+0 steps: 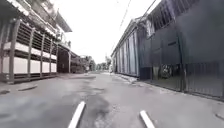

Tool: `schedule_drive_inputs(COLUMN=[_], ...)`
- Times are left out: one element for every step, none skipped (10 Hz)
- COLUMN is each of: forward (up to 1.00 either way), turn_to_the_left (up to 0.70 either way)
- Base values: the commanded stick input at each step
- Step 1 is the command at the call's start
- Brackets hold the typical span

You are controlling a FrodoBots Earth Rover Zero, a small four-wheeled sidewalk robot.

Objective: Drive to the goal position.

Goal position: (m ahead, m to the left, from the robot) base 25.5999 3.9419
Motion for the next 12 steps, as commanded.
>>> schedule_drive_inputs(forward=[0.85, 0.85, 0.85, 0.85, 0.85, 0.85, 0.85, 0.85, 0.85, 0.85, 0.85, 0.85], turn_to_the_left=[0.0, 0.0, 0.0, 0.0, 0.0, 0.0, 0.0, 0.0, 0.0, 0.0, 0.0, 0.0])
